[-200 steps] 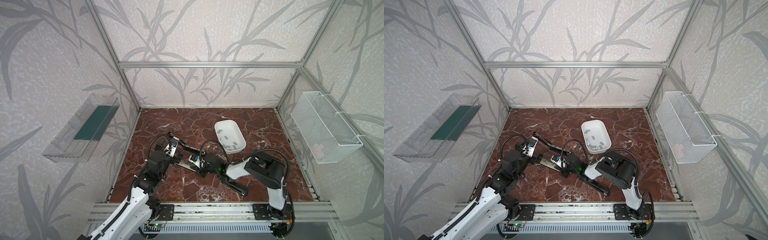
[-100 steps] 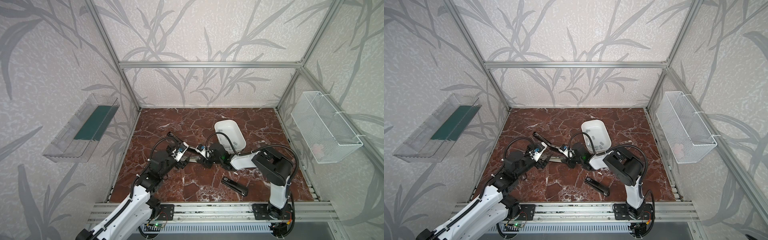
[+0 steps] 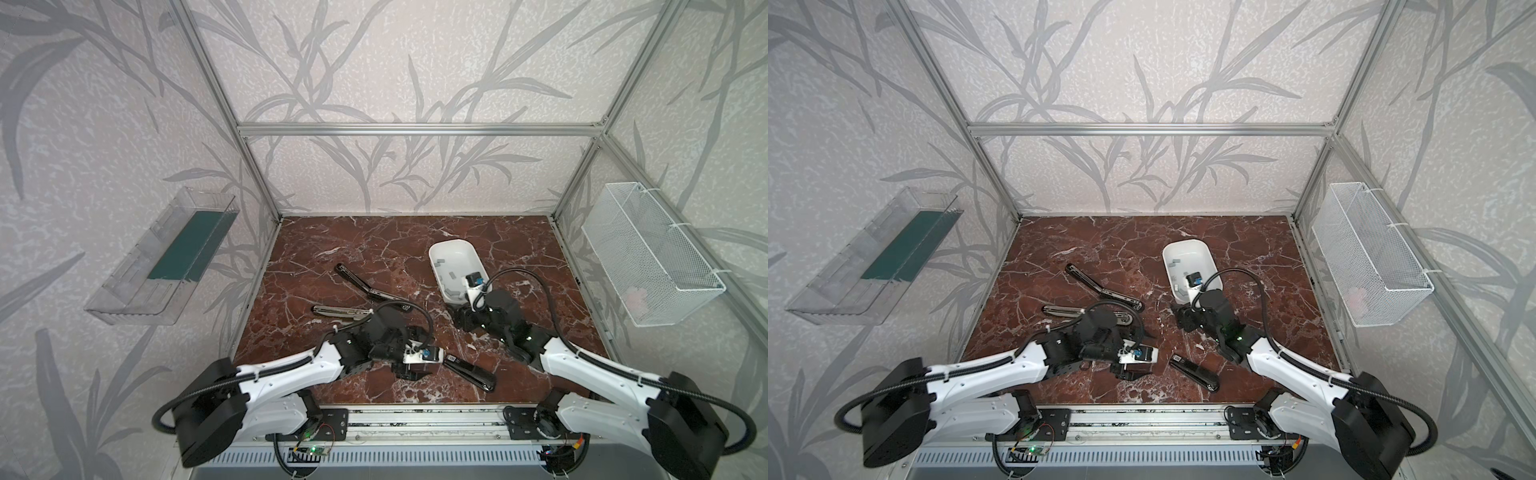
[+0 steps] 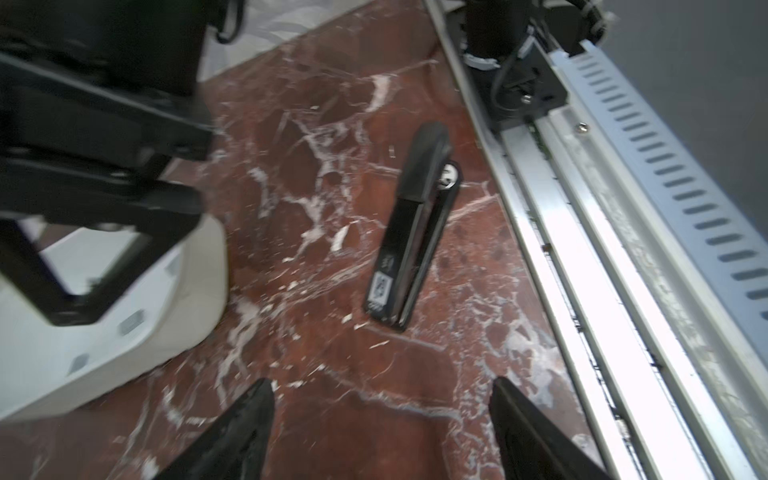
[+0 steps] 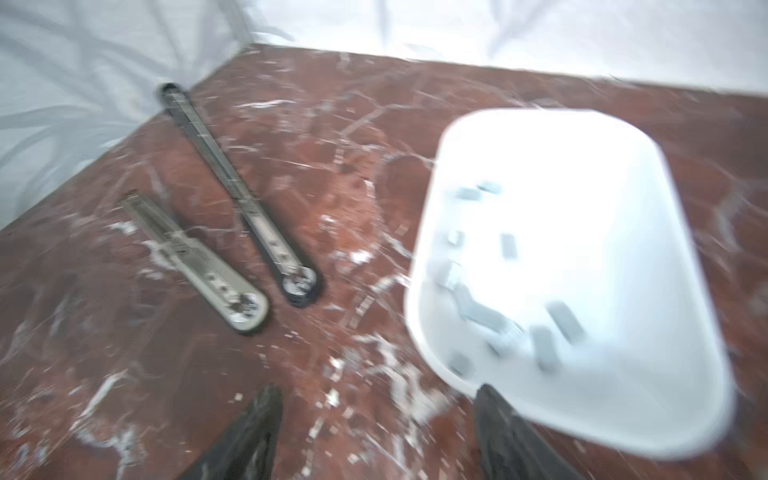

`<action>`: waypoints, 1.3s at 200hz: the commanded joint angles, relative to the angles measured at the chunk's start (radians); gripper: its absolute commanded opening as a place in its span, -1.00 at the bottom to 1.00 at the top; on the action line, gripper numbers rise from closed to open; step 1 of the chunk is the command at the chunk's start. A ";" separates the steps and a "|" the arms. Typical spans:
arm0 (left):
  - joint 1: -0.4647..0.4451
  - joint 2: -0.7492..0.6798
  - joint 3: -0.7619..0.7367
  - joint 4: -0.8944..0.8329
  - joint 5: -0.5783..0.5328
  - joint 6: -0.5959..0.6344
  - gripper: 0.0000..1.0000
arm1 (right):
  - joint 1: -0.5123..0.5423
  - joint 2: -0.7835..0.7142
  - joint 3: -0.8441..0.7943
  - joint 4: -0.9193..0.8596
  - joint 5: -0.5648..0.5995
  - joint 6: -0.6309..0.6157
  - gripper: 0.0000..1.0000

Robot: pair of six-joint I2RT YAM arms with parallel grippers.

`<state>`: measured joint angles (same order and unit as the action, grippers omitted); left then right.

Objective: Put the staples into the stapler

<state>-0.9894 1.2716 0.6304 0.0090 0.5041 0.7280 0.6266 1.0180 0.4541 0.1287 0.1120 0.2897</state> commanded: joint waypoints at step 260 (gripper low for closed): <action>0.070 0.391 0.315 -0.315 0.038 0.099 -1.00 | -0.156 -0.187 -0.154 0.012 -0.175 0.058 0.51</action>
<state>-1.0271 1.7981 1.0801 -0.3027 0.5259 0.7963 0.4099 0.8036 0.3340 -0.0067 0.0631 0.4202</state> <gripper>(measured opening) 0.252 0.757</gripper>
